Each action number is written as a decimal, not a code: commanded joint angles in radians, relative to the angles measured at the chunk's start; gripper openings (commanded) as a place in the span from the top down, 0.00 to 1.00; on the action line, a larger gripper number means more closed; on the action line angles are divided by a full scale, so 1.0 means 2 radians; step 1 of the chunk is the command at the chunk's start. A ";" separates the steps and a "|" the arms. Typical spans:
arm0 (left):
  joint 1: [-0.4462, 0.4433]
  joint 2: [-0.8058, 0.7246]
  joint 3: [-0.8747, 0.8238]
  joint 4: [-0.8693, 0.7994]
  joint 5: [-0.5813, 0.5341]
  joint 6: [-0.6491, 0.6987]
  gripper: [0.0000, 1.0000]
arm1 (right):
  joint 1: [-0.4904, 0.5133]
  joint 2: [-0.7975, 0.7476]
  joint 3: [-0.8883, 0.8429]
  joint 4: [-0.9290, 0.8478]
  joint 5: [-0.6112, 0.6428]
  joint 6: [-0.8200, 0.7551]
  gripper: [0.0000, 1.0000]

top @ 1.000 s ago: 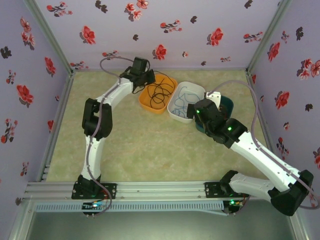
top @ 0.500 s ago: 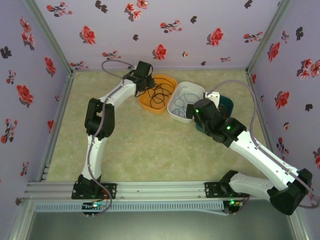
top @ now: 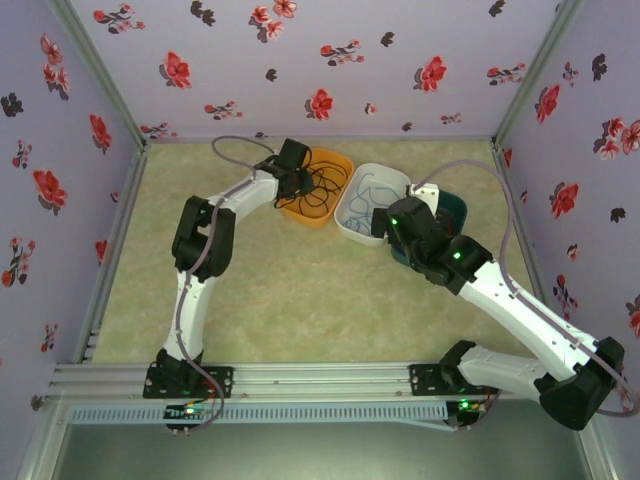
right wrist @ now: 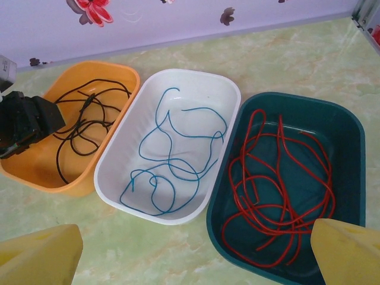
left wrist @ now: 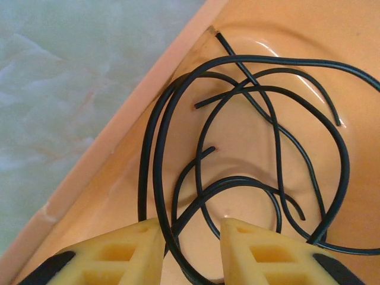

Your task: Untangle the cables

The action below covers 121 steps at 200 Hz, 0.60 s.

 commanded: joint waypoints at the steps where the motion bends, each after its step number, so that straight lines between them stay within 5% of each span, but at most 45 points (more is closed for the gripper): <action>1: -0.002 -0.014 0.008 0.011 0.018 -0.010 0.70 | -0.004 0.000 -0.005 0.011 -0.004 0.015 0.01; 121: -0.022 -0.014 -0.001 0.020 0.047 -0.018 0.75 | -0.004 -0.016 -0.014 0.007 0.006 0.018 0.01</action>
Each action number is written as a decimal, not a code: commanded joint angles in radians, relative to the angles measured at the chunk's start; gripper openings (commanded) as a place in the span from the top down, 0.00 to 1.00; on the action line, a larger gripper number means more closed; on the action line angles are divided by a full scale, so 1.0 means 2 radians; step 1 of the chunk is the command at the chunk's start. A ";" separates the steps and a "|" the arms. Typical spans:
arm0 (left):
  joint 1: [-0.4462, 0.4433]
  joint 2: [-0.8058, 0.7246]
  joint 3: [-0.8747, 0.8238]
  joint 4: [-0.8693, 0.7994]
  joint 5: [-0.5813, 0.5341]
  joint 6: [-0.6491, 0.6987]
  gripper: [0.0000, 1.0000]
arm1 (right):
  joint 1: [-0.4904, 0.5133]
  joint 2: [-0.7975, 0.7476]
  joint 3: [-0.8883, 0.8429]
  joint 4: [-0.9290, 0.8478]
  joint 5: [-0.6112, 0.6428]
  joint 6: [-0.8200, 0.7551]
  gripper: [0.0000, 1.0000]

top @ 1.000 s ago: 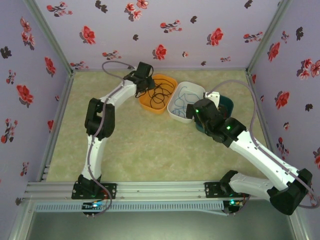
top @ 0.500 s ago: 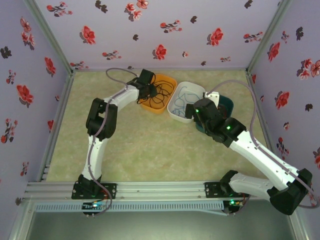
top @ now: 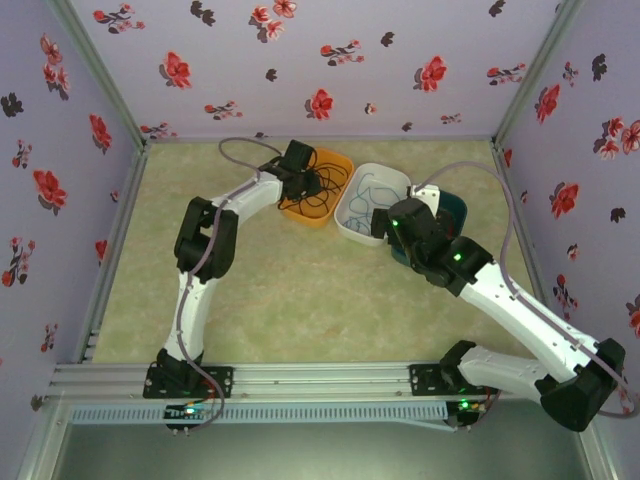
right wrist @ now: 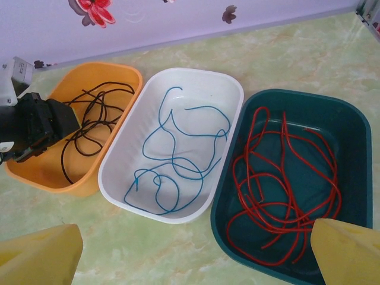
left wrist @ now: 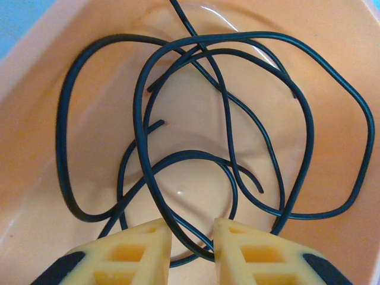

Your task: Untangle the cables

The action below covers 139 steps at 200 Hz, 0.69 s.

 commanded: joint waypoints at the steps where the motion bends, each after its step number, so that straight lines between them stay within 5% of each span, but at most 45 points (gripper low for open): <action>1: -0.007 -0.015 -0.002 0.013 0.011 -0.009 0.75 | -0.004 -0.011 -0.007 0.002 0.010 0.009 0.01; 81: -0.010 -0.112 -0.073 0.060 0.016 -0.008 0.71 | -0.005 -0.019 -0.007 -0.002 0.020 0.009 0.01; 112: -0.010 -0.185 -0.129 0.090 0.013 0.004 0.52 | -0.005 -0.029 -0.012 0.000 0.027 0.008 0.01; 139: -0.010 -0.260 -0.195 0.109 -0.010 0.018 0.20 | -0.005 -0.037 -0.015 -0.006 0.041 0.006 0.01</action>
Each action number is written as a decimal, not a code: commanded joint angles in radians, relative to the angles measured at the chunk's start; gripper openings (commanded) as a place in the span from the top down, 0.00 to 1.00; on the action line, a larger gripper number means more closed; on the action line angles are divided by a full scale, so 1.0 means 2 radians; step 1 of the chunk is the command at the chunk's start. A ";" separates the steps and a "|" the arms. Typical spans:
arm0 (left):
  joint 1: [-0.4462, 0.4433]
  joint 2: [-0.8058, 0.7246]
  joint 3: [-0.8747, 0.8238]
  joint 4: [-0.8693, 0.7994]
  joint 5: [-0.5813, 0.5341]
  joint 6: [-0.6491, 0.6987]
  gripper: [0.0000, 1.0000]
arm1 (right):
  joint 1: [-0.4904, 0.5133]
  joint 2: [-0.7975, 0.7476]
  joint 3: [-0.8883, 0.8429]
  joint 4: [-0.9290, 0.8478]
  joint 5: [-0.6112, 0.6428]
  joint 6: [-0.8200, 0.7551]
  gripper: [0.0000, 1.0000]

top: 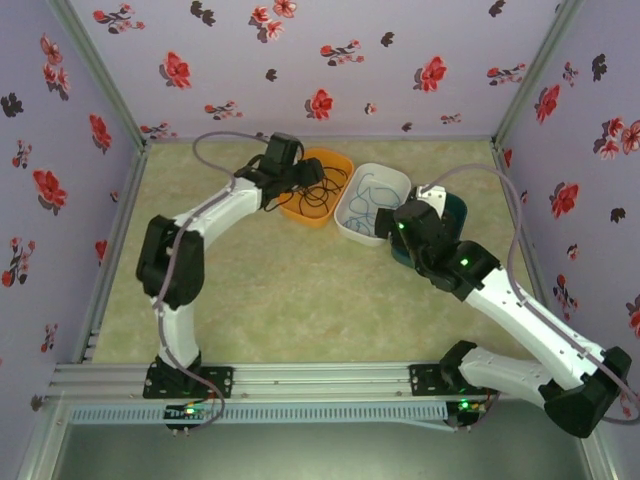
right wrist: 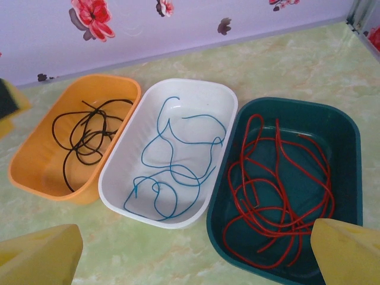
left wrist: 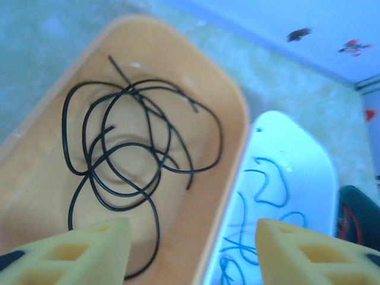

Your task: Untangle the cables

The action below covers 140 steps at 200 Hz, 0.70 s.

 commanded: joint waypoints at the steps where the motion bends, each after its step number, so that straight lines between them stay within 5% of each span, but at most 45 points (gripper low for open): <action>1: -0.002 -0.065 -0.051 0.033 -0.022 0.016 0.18 | -0.005 -0.013 -0.009 -0.006 0.028 0.006 0.01; 17: -0.002 -0.116 -0.093 0.031 -0.050 0.031 0.01 | -0.005 -0.020 -0.013 -0.008 0.039 0.005 0.01; 67: 0.021 -0.290 -0.245 -0.002 -0.146 0.095 0.00 | -0.006 -0.050 -0.048 -0.021 0.115 0.014 0.01; 140: 0.110 -0.598 -0.483 -0.049 -0.243 0.190 0.00 | -0.020 -0.119 -0.149 0.035 0.226 0.008 0.01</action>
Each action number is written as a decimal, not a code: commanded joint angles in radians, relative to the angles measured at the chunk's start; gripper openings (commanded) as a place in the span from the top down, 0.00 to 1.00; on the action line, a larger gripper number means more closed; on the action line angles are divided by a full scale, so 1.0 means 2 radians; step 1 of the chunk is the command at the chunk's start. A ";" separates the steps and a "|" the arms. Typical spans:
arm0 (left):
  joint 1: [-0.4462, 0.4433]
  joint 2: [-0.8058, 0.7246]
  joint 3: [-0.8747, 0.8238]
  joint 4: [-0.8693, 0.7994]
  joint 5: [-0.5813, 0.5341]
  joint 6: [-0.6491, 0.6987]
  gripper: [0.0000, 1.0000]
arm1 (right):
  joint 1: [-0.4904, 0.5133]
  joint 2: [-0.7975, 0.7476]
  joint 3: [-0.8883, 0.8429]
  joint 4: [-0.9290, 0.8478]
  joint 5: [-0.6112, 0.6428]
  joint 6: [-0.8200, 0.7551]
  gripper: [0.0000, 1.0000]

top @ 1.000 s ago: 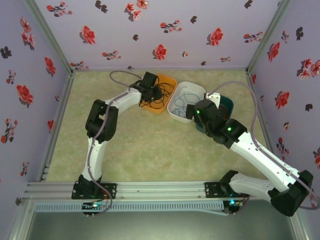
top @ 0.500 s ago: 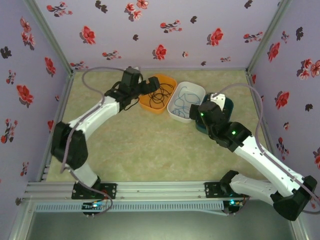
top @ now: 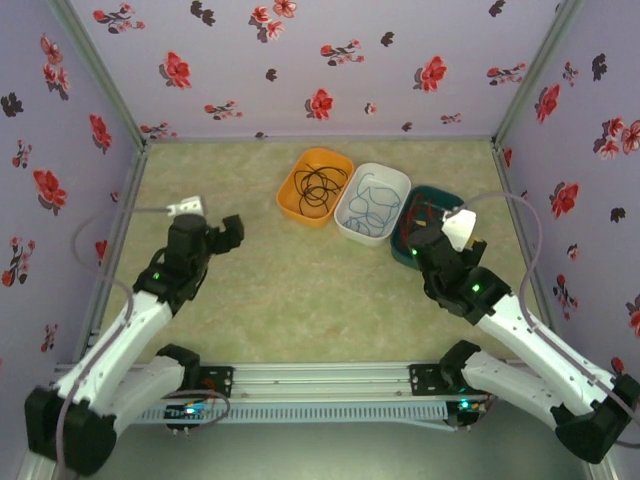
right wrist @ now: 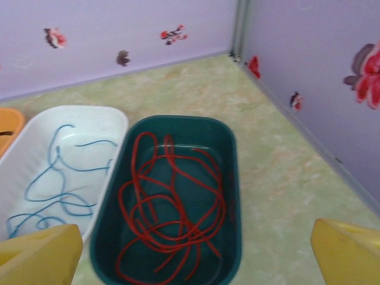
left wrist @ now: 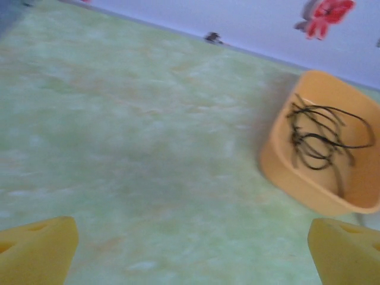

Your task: Untangle the cables

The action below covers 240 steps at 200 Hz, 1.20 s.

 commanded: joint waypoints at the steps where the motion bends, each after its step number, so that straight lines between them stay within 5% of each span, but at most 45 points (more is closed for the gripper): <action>1: 0.022 -0.070 -0.033 -0.035 -0.067 0.044 0.00 | -0.007 -0.023 -0.030 0.037 0.066 0.000 0.01; 45: 0.054 -0.144 -0.116 0.023 -0.152 0.046 0.00 | -0.032 -0.046 -0.105 0.138 0.093 -0.060 0.01; 108: 0.112 -0.084 -0.171 0.164 -0.149 0.109 0.00 | -0.102 -0.026 -0.183 0.300 0.064 -0.161 0.01; 170: 0.165 0.029 -0.228 0.375 -0.053 0.181 0.00 | -0.201 0.036 -0.219 0.440 -0.052 -0.201 0.01; 240: 0.200 0.160 -0.234 0.535 0.066 0.196 0.00 | -0.236 0.158 -0.223 0.604 -0.125 -0.254 0.01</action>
